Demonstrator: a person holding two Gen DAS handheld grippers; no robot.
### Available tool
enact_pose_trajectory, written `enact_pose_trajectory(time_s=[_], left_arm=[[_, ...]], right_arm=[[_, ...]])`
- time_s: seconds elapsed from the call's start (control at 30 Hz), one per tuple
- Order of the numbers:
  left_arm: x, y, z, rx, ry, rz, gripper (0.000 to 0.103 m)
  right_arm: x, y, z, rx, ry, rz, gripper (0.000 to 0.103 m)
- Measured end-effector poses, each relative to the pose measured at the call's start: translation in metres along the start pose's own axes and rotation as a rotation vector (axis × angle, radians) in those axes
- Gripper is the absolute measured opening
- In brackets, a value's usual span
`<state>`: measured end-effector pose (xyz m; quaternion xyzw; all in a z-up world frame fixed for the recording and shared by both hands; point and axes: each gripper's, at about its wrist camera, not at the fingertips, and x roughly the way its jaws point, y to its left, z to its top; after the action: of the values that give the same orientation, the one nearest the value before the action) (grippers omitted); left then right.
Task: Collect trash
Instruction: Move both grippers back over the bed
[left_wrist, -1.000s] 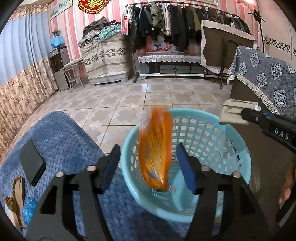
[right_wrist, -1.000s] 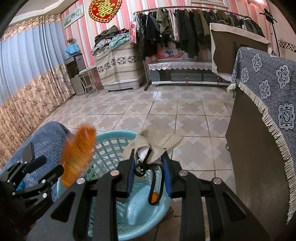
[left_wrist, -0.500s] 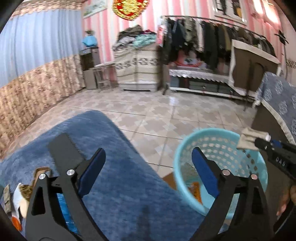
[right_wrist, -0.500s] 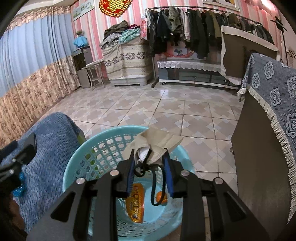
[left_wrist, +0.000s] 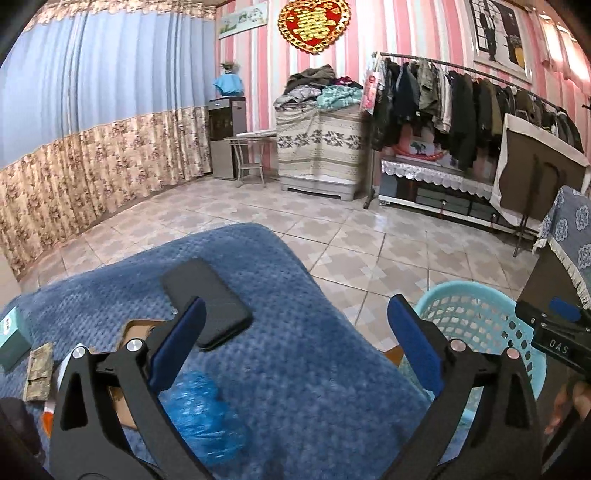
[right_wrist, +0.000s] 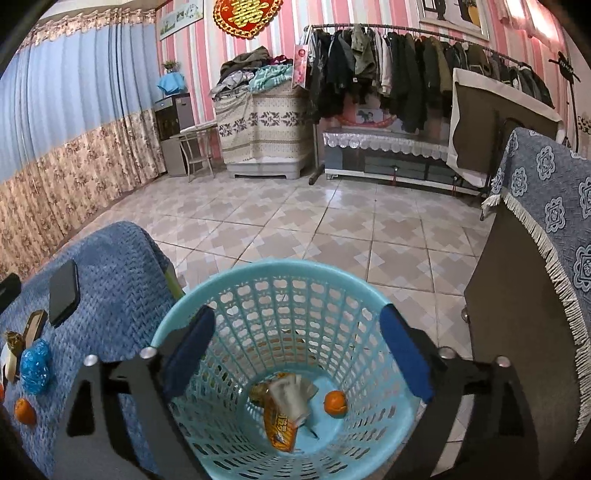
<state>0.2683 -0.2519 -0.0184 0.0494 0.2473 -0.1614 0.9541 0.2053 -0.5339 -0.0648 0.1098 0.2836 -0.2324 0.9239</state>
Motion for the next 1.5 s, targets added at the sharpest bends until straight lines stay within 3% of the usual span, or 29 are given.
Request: enact_pose_trajectory(time_s=[0.4, 0.7, 0.9, 1.5], left_arm=[[-0.057, 0.069, -0.007, -0.062, -0.048, 0.124, 0.097], [-0.089, 0.137, -0.033, -0.121, -0.029, 0.247, 0.097], [-0.105, 0.175, -0.054, -0.157, -0.012, 0.318, 0.097], [-0.116, 0.227, -0.102, -0.21, 0.049, 0.403, 0.097]], right_arm=[[-0.026, 0.047, 0.002, -0.064, -0.047, 0.088, 0.093], [-0.051, 0.123, -0.016, -0.205, -0.075, 0.212, 0.093], [-0.064, 0.157, -0.027, -0.283, -0.085, 0.249, 0.093], [-0.066, 0.189, -0.036, -0.34, -0.059, 0.323, 0.093]])
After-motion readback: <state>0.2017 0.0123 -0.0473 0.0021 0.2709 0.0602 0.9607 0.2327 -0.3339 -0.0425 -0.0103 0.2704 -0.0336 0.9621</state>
